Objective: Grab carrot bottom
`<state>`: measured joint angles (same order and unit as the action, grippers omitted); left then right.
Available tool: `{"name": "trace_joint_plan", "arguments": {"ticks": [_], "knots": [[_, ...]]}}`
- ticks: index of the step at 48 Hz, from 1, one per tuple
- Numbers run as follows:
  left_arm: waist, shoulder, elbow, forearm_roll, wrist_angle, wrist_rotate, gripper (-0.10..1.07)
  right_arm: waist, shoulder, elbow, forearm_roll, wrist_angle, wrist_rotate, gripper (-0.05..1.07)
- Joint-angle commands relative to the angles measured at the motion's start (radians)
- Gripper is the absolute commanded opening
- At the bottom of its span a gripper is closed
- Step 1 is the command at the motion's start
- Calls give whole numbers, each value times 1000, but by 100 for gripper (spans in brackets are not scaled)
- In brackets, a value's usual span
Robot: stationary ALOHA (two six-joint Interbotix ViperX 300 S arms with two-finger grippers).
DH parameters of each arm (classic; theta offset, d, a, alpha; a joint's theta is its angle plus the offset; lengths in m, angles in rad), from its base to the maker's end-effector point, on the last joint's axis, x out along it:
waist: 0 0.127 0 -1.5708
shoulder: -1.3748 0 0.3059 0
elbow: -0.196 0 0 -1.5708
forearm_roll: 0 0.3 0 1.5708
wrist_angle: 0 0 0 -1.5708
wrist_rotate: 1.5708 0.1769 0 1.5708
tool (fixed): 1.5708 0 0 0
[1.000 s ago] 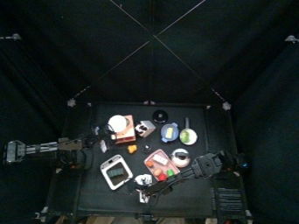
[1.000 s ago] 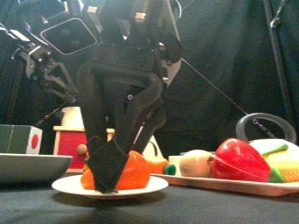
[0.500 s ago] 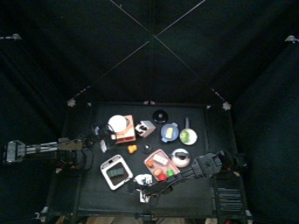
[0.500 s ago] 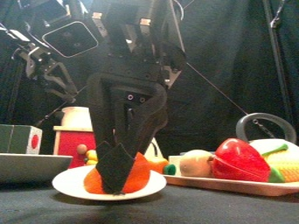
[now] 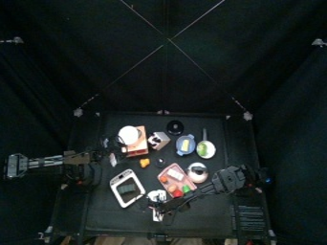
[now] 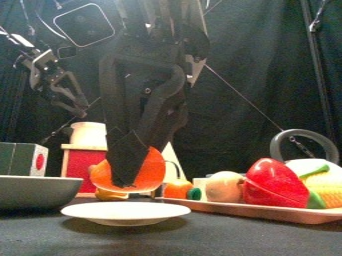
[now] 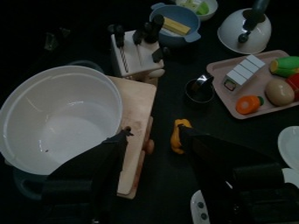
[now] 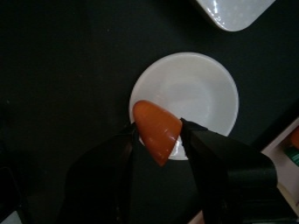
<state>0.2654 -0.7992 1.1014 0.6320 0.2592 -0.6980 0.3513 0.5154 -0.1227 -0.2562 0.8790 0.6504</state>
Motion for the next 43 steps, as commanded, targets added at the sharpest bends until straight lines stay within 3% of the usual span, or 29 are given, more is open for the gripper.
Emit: {"name": "trace_joint_plan", "arguments": {"ticks": [1,43], "knots": [[3,2,-14,0,-3,0,87,-5,-58,-15,-2,2,2,73],[2,0,-11,-2,-3,-2,87,-8,-51,-17,2,5,2,73]]}}
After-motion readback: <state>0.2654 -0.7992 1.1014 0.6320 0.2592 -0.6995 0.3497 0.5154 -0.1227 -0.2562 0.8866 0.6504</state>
